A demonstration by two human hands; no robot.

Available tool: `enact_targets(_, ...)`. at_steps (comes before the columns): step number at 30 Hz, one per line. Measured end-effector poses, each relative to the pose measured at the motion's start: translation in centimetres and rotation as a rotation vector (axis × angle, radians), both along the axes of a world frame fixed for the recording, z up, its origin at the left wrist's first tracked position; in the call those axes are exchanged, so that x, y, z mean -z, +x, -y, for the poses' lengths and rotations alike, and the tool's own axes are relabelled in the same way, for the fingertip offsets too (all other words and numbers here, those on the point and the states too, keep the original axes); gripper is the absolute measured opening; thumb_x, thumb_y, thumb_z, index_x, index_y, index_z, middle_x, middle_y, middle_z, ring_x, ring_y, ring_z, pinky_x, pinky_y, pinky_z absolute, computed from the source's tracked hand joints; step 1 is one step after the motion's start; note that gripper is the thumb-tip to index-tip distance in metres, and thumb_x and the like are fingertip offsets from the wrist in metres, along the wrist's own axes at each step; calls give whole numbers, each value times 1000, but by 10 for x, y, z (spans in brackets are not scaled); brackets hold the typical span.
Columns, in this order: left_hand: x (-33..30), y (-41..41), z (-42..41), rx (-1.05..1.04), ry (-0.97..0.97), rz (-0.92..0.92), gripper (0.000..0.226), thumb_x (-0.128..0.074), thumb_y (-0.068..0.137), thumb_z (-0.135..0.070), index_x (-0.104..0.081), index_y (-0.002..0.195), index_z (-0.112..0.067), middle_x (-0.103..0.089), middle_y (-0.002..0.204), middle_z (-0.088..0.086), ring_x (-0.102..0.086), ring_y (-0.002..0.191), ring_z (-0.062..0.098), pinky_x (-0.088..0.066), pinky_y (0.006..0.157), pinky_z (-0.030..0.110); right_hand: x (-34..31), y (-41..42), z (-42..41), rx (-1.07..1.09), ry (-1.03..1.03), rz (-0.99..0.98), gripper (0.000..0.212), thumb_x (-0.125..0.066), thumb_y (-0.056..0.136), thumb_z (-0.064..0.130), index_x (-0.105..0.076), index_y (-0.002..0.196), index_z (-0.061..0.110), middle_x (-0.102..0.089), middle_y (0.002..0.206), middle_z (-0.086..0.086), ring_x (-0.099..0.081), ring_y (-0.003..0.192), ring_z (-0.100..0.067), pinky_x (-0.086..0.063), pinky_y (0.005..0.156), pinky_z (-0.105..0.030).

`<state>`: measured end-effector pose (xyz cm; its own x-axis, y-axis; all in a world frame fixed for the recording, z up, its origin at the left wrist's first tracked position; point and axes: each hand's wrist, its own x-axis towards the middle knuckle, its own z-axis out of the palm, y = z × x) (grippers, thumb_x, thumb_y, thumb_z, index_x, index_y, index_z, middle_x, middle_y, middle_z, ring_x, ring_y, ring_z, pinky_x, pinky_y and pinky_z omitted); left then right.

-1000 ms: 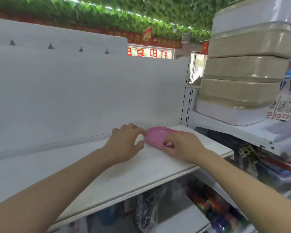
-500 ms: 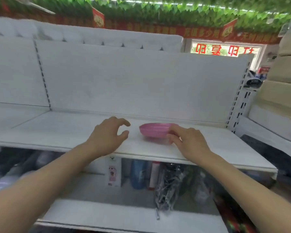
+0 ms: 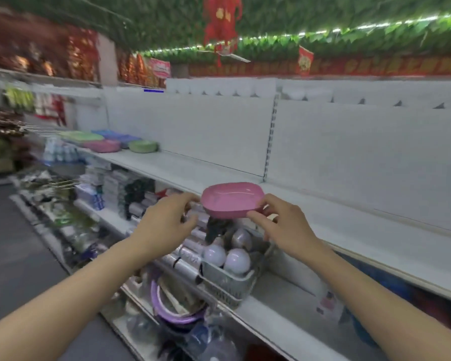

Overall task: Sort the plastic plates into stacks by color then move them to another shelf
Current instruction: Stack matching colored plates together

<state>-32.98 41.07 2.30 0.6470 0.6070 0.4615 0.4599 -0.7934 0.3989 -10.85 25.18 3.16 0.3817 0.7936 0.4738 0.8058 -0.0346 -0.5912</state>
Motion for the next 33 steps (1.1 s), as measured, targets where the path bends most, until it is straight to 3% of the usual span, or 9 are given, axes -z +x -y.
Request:
enact_targets(4, -6, -110, -90, -159, 40, -32, 39, -54, 94, -42, -50, 133, -40, -62, 121, -13, -58, 112, 12, -50, 94, 42, -6, -77, -112, -108, 22, -115, 15, -72, 92, 44, -63, 90, 32, -75, 86, 8, -70, 57, -15, -58, 64, -38)
enact_targets(8, -20, -207, -174, -267, 43, -113, 38, -55, 99, -35, -52, 137, -35, -59, 128, -11, -60, 110, 10, -52, 93, 39, -9, -146, -216, -194, 26, -177, 15, -72, 92, 44, -63, 93, 31, -77, 84, 6, -73, 60, -16, -61, 70, -41)
enact_targets(12, -26, -259, -244, -297, 44, -119, 35, -54, 99, -36, -52, 134, -36, -60, 126, -13, -60, 106, 6, -52, 94, 40, -11, -195, -304, -249, 17, -270, 21, -71, 93, 42, -62, 97, 23, -76, 89, 3, -74, 60, -18, -56, 62, -34)
enact_targets(20, -21, -269, -394, -301, 79, -92, 30, -55, 97, -37, -55, 127, -39, -60, 119, -13, -56, 112, 9, -50, 96, 42, -3, -220, -480, -374, 0, -485, 19, -76, 92, 15, -57, 97, 12, -68, 99, -19, -72, 80, -27, -64, 63, -45)
enact_targets(24, -18, -261, -482, -331, 68, -76, 30, -55, 98, -37, -55, 129, -39, -61, 116, -13, -56, 109, 7, -51, 94, 37, -4, -210, -575, -358, -35, -601, 12, -60, 94, 0, -58, 104, 7, -59, 110, -15, -69, 69, -13, -59, 57, -32)
enact_targets(28, -26, -254, -562, -349, 45, -47, 30, -56, 100, -34, -57, 130, -35, -58, 118, -17, -53, 111, 4, -45, 92, 27, -9, -199, -664, -416, -103, -796, 25, -48, 94, -4, -64, 106, 11, -63, 95, -18, -69, 62, -17, -49, 46, -27)
enact_targets(33, -34, -249, -655, -334, 23, -21, 30, -56, 100, -34, -57, 130, -36, -60, 122, -13, -54, 115, 6, -49, 99, 36, -14, -193, -747, -446, -129, -824, 23, -53, 95, -3, -66, 111, 7, -66, 84, -17, -68, 67, -20, -56, 53, -31)
